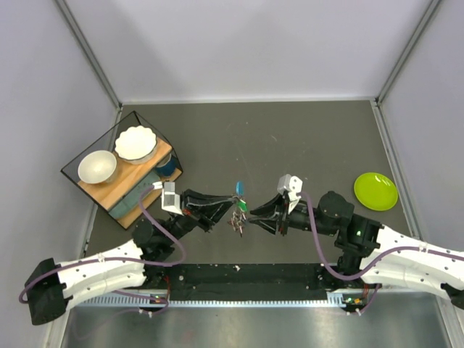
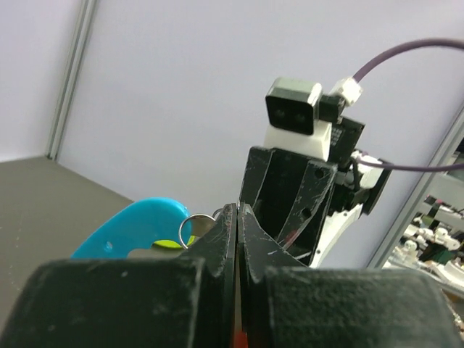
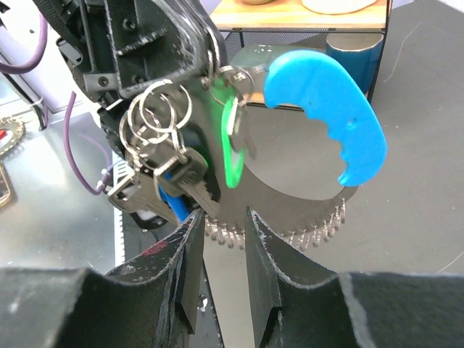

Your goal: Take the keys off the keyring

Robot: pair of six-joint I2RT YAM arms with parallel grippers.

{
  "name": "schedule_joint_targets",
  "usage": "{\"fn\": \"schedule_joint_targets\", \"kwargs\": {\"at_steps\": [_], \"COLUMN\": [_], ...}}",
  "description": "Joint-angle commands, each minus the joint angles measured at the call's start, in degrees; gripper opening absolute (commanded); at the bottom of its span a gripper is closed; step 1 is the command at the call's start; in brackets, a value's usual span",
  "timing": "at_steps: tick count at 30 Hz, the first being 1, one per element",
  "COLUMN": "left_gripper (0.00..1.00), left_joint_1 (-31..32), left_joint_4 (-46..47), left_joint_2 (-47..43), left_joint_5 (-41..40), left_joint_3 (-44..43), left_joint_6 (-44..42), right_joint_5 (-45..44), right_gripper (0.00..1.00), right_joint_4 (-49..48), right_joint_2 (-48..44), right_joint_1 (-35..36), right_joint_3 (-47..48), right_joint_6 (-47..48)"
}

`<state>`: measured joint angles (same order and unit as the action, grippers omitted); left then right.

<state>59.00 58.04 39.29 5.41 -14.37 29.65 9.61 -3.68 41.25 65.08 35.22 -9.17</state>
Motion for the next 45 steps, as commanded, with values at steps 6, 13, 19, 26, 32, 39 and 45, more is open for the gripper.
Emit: {"fn": "schedule_joint_targets", "kwargs": {"at_steps": [6,13,19,26,32,39,45], "left_gripper": [0.00,0.00,0.00,0.00,0.00,0.00,0.00], "left_joint_1": [0.0,0.0,0.0,0.0,0.0,0.0,0.0], "left_joint_4": [9.5,8.7,7.2,7.0,5.9,5.4,5.7], "left_joint_2": [-1.8,-1.7,-1.6,-1.4,-1.5,-1.4,-1.3], "left_joint_5": [-0.8,1.4,2.4,2.8,2.8,2.7,2.8], "left_joint_3": [0.4,-0.2,-1.1,-1.3,-1.6,-1.5,-1.4], "left_joint_6": [3.4,3.6,3.6,3.6,2.8,2.3,2.3], "right_joint_5": [-4.3,-6.5,-2.8,1.4,3.4,4.5,3.5], "right_gripper": [0.32,0.37,0.40,0.43,0.46,0.47,0.44], "right_joint_4": [-2.8,-3.6,-3.2,-4.3,-4.9,-5.4,-5.8], "right_joint_2": [-3.4,-4.2,-1.0,2.8,4.4,4.2,4.7], "right_joint_1": [0.3,0.2,0.2,0.2,0.2,0.3,0.2], "right_joint_3": [1.2,3.3,5.6,8.2,8.6,8.6,8.5], "right_joint_6": [2.2,8.9,14.3,14.8,14.5,14.0,13.9]}}
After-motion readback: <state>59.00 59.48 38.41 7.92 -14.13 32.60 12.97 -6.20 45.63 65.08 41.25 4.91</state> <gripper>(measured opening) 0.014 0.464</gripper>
